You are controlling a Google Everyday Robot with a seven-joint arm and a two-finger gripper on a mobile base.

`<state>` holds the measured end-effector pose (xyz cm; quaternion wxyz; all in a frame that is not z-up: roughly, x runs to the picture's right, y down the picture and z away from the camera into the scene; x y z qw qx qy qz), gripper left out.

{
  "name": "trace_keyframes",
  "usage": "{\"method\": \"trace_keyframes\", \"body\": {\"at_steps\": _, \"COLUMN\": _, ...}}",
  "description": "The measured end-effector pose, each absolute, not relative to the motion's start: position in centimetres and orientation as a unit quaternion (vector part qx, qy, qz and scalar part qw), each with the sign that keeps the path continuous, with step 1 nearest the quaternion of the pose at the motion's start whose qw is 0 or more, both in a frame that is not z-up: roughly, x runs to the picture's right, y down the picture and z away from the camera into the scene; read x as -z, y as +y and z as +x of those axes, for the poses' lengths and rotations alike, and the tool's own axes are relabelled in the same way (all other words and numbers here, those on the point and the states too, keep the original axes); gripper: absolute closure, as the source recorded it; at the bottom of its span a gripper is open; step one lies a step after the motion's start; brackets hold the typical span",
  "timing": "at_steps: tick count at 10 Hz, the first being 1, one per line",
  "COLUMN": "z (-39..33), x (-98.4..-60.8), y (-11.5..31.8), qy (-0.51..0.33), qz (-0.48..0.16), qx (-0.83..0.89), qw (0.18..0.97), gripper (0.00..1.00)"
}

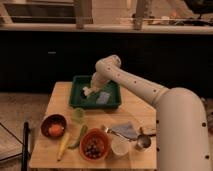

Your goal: Place brush in tray

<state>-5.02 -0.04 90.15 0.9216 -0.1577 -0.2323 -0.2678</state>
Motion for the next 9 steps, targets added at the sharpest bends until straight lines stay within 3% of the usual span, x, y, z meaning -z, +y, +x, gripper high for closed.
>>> {"method": "trace_keyframes", "body": {"at_steps": 7, "z": -7.0, "x": -91.3, "y": -1.1, "qy": -0.258, "qz": -0.166, "qx": 0.267, "qw": 0.914, "gripper": 0.25}}
{"method": "trace_keyframes", "body": {"at_steps": 9, "z": -7.5, "x": -91.2, "y": -1.3, "qy": -0.260, "qz": -0.164, "qx": 0.270, "qw": 0.913, "gripper": 0.20}}
